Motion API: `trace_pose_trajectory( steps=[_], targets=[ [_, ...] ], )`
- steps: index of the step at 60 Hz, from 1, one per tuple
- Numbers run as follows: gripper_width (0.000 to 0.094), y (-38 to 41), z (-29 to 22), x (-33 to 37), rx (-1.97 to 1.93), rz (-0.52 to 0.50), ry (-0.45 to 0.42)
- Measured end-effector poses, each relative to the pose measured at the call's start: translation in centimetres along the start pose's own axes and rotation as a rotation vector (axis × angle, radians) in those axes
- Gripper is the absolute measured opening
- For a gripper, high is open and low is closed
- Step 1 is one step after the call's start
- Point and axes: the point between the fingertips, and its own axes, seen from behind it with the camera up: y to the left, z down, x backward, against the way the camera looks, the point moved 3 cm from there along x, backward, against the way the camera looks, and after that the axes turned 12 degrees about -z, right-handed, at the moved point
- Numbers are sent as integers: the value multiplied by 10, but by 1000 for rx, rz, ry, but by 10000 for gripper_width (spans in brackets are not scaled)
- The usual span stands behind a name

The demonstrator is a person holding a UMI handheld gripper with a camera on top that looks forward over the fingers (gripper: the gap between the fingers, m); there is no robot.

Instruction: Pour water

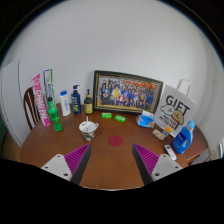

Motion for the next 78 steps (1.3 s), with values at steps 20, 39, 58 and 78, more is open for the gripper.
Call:
trace_pose_trajectory(
  steps=[20,39,58,78],
  targets=[
    [858,166,-14,-83,6,-52,-27],
    [856,293,-43,-241,-96,-148,-181],
    [829,300,-53,-373,-63,-35,-250],
    [355,295,-52,-392,-37,-11,-304]
  ],
)
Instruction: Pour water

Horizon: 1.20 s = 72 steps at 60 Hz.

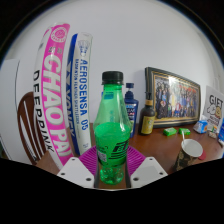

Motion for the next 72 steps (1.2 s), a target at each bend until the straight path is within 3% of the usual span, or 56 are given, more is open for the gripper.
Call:
trace_pose_trajectory(
  steps=[10,21,37,47,61,72],
  targets=[
    [354,-5,-10,5,-35,2,-14],
    [355,-22,-66,37,-322,-56,-152],
    [355,-66,-113,70,-1209,-324,-334],
    [352,-76,-110,74,-1634,-470,-359],
    [353,-79,-96,70,-1942,-553,-393],
    [352,-78,-94,70,-1969,-571,-370]
  ],
)
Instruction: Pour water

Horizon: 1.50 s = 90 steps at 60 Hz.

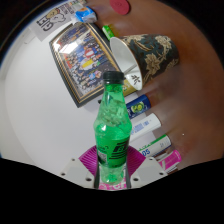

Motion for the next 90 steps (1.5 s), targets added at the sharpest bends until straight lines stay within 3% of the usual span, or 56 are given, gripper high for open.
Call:
trace_pose_trajectory(
  steps=[7,17,27,37,47,57,68,83,90],
  targets=[
    [354,1,2,0,83,49,28],
    [354,25,10,-1,485,147,138],
    [353,92,5,-9,905,159,214],
    [352,163,-39,-5,1337,189,244],
    [350,202,-121,8,1690,279,239],
    [350,178,-213,29,1925,421,298],
    [351,118,-274,55,2021,508,407],
    [358,72,-310,80,1986,570,452],
    [358,75,-311,83,1989,528,416]
  ],
)
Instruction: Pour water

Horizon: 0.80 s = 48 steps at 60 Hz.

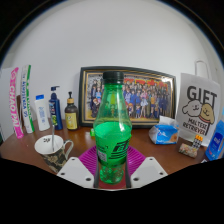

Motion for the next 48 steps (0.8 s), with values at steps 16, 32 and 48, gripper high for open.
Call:
trace_pose_trajectory(
  steps=[16,32,48],
  targets=[
    [871,1,-5,14,-23,28,40],
    [855,43,-35,91,-102,83,145],
    [856,133,-72,213,-163,133,271]
  ],
)
